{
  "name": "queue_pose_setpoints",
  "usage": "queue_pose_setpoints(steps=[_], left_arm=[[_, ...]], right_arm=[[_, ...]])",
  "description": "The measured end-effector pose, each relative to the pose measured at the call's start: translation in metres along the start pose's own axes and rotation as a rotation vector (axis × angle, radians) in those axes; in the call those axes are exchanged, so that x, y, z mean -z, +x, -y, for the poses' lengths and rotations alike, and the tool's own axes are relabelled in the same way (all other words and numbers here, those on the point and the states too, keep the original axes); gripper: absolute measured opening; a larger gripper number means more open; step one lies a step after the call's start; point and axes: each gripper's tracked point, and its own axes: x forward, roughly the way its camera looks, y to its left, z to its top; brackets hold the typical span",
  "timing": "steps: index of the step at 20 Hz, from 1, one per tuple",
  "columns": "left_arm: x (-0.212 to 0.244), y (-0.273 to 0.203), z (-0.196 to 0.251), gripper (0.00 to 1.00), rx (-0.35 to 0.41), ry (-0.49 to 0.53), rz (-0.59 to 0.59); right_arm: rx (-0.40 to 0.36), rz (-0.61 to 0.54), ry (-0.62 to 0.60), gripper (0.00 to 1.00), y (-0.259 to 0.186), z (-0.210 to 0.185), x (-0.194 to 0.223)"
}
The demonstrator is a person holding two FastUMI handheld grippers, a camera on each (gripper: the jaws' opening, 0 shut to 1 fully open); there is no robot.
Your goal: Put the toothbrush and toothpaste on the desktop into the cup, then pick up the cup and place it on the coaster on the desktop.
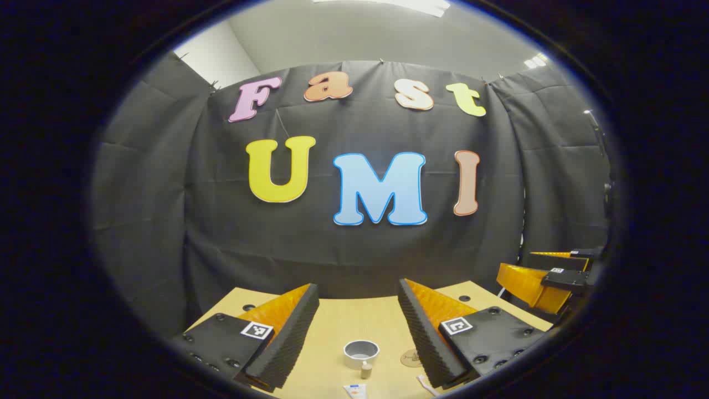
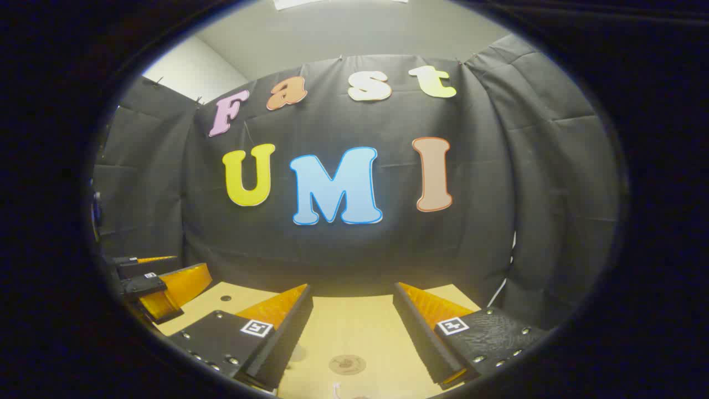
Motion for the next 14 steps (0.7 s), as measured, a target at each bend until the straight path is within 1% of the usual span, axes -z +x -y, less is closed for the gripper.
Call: queue_pose_setpoints(steps=[3,6,9,10,12,14], left_arm=[[0.005,-0.001,0.001,0.97,0.002,-0.004,-0.018],[0.013,-0.005,0.003,0.97,0.018,-0.010,-0.052],[0.015,-0.006,0.003,0.97,0.016,-0.014,-0.067],[0.016,-0.007,0.003,0.94,0.014,-0.015,-0.069],[0.015,-0.007,0.003,0.97,0.011,-0.018,-0.063],[0.020,-0.005,0.002,0.97,0.008,-0.005,-0.078]], right_arm=[[-0.024,-0.026,0.006,0.92,0.007,-0.008,0.007],[-0.032,-0.081,0.013,0.92,0.008,-0.009,0.016],[-0.035,-0.100,0.014,0.92,0.011,-0.012,0.021],[-0.035,-0.103,0.014,0.92,0.011,-0.012,0.021],[-0.035,-0.101,0.013,0.92,0.012,-0.011,0.020],[-0.028,-0.123,0.011,0.92,0.013,-0.011,0.025]])
